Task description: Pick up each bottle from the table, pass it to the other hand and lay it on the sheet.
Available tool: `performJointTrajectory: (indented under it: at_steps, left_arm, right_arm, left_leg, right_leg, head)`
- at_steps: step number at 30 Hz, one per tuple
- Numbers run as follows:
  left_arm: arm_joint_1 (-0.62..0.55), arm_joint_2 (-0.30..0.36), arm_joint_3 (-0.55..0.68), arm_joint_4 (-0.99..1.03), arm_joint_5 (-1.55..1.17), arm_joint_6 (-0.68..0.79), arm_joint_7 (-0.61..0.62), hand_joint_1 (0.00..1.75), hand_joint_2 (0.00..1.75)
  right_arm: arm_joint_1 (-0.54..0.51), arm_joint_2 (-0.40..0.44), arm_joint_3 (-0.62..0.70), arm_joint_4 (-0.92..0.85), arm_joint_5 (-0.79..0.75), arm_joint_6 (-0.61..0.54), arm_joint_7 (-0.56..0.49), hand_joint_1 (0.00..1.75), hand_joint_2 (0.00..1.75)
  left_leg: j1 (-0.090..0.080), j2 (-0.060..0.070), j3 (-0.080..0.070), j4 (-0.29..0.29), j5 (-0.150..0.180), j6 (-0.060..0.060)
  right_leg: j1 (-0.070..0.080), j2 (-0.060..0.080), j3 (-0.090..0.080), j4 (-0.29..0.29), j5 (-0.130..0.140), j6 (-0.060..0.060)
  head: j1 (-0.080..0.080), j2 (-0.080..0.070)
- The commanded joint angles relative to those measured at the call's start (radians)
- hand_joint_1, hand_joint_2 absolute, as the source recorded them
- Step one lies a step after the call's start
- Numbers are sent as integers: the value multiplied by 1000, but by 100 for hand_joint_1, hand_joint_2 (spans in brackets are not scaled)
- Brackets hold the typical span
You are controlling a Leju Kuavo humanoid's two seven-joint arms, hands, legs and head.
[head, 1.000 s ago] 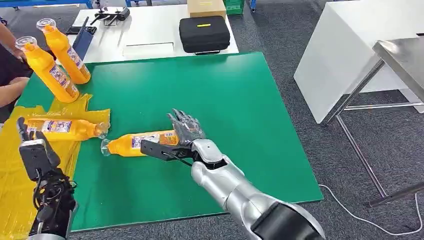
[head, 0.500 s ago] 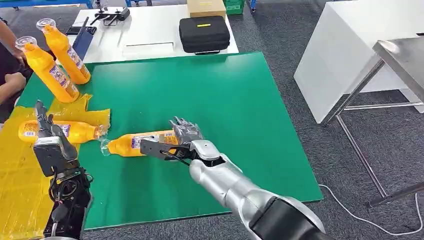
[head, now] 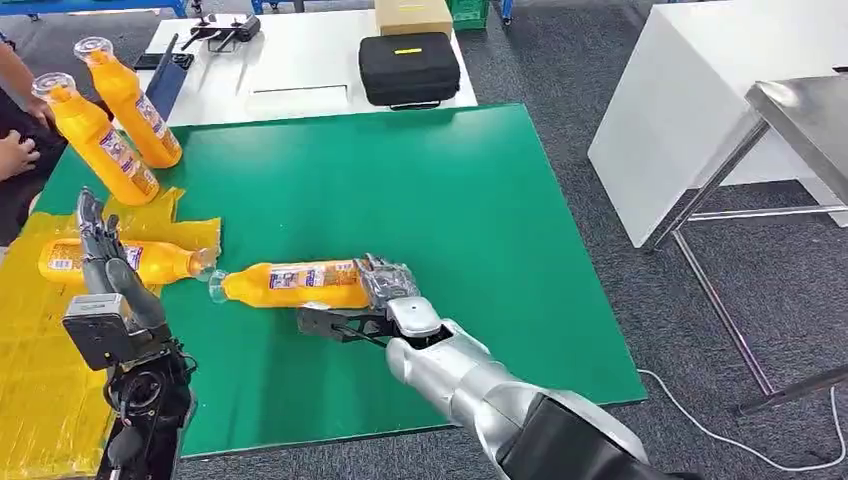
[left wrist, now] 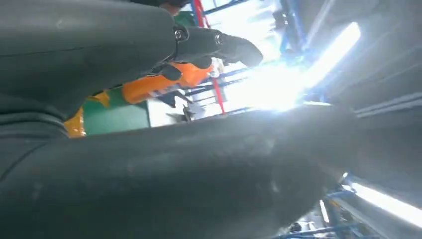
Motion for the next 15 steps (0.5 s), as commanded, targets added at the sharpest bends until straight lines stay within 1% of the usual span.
performJointTrajectory:
  at_steps: [1,2,4,5,6,7,8,9,10,11,12,13,14,15]
  left_arm:
    - [-30,-29,-52,0,-11,6,3,0,0]
    - [-37,-41,-45,10,-15,5,3,0,0]
    - [-53,-62,-34,18,-27,-3,6,0,0]
    - [-57,-67,-32,19,-32,-5,8,0,0]
    - [-62,-77,-24,20,-44,-5,18,0,0]
    - [-64,-81,-19,18,-52,-4,24,0,0]
    - [-62,-84,-14,12,-58,-5,30,0,0]
    - [-61,-89,1,3,-65,0,35,0,0]
    - [-61,-89,11,-5,-69,5,42,0,0]
    - [-60,-91,21,-14,-72,3,55,0,0]
    - [-59,-91,34,-25,-76,-1,65,0,0]
    - [-53,-93,50,-38,-79,1,68,0,0]
    - [-52,-90,55,-42,-82,-1,70,0,0]
    - [-48,-90,63,-46,-84,-2,73,0,0]
  right_arm:
    - [34,-34,39,112,17,76,34,175,175]
    - [36,-35,39,117,22,102,43,175,175]
    - [36,-40,60,119,52,157,77,175,175]
    - [36,-41,60,116,56,163,81,175,175]
    - [35,-41,64,111,67,188,85,175,175]
    - [34,-38,65,104,72,193,86,175,175]
    - [33,-37,75,100,87,197,91,175,175]
    - [30,-34,91,88,111,198,94,175,175]
    - [27,-27,88,80,112,201,92,175,175]
    - [25,-23,86,72,116,207,93,175,175]
    - [22,-20,87,62,129,217,98,136,175]
    - [19,-17,93,46,152,223,109,38,175]
    - [17,-14,91,41,156,227,112,0,175]
    - [18,-14,73,27,152,230,113,0,175]
  left_leg:
    - [2,-5,4,-1,0,-2]
    - [2,-6,6,-2,0,-2]
    - [1,-4,6,-2,0,-1]
    - [2,-5,6,-1,0,-2]
    - [1,-4,4,0,0,-1]
    - [1,-3,1,2,0,-2]
    - [1,-3,3,1,0,-2]
    - [0,-3,6,0,0,-1]
    - [1,-4,7,-1,1,-2]
    - [0,-2,8,-1,0,-1]
    - [1,-2,8,-1,0,-2]
    - [1,0,7,0,0,-1]
    - [1,-1,7,0,0,-2]
    - [1,0,7,0,0,-1]
  right_leg:
    - [2,-6,6,-2,-2,-1]
    - [2,-7,8,-3,-2,-1]
    - [2,-5,7,-3,-1,0]
    - [2,-7,8,-3,-1,0]
    - [1,-5,5,-1,-1,0]
    - [2,-5,3,0,-1,0]
    - [2,-5,5,0,-1,-1]
    - [1,-4,7,-2,0,0]
    - [1,-6,8,-2,0,0]
    - [1,-2,8,-2,0,0]
    - [1,-2,9,-2,0,-1]
    - [1,-1,8,-2,0,0]
    - [2,-2,8,-2,0,-1]
    - [1,0,8,-1,0,0]
  head:
    - [0,0]
    - [0,0]
    - [0,0]
    - [0,0]
    - [1,0]
    - [3,0]
    - [-2,0]
    - [0,0]
    - [0,0]
    - [-1,0]
    - [0,0]
    - [0,0]
    - [0,0]
    - [0,0]
